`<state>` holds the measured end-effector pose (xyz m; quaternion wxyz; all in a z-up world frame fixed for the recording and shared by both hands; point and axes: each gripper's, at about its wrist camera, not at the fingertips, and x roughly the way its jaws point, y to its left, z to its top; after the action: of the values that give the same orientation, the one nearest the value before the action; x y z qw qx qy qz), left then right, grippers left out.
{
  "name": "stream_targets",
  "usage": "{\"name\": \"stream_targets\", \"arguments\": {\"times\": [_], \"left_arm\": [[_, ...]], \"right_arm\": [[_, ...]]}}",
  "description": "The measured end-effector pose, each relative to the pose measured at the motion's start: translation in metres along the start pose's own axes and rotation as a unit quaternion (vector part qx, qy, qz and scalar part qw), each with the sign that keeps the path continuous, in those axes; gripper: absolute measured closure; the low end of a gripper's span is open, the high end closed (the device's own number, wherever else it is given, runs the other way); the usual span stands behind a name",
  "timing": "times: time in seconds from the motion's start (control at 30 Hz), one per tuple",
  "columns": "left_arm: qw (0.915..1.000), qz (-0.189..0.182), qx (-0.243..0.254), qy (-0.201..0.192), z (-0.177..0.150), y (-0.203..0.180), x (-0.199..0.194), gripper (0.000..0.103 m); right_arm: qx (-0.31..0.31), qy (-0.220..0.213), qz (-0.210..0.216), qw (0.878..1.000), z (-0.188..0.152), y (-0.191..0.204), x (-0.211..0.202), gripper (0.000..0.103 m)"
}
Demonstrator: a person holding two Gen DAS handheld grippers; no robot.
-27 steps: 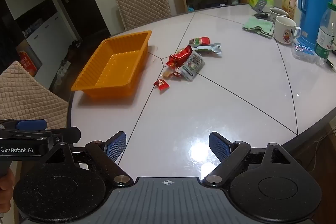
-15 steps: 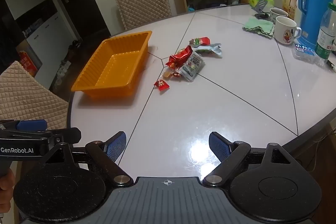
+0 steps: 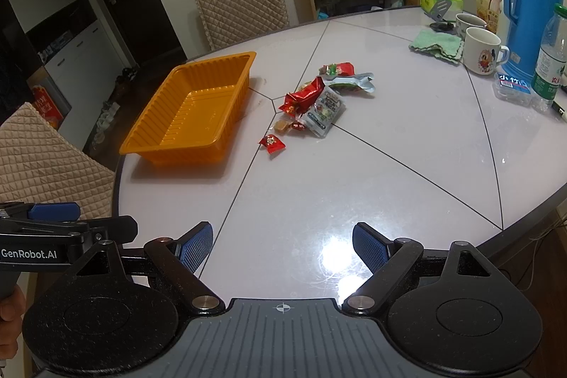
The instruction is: Organize snacks
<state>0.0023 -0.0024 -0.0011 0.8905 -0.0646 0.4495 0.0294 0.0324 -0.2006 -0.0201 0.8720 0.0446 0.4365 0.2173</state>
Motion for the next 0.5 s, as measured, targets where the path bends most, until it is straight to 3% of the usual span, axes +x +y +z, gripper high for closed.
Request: {"name": "stream_targets", "arguments": {"times": [0.5], "left_arm": [[1.0, 0.0, 0.001, 0.002, 0.0004, -0.0021, 0.0017, 0.002]], "right_arm": [[0.0, 0.0, 0.0, 1.0, 0.0003, -0.0011, 0.0025, 0.017]]}}
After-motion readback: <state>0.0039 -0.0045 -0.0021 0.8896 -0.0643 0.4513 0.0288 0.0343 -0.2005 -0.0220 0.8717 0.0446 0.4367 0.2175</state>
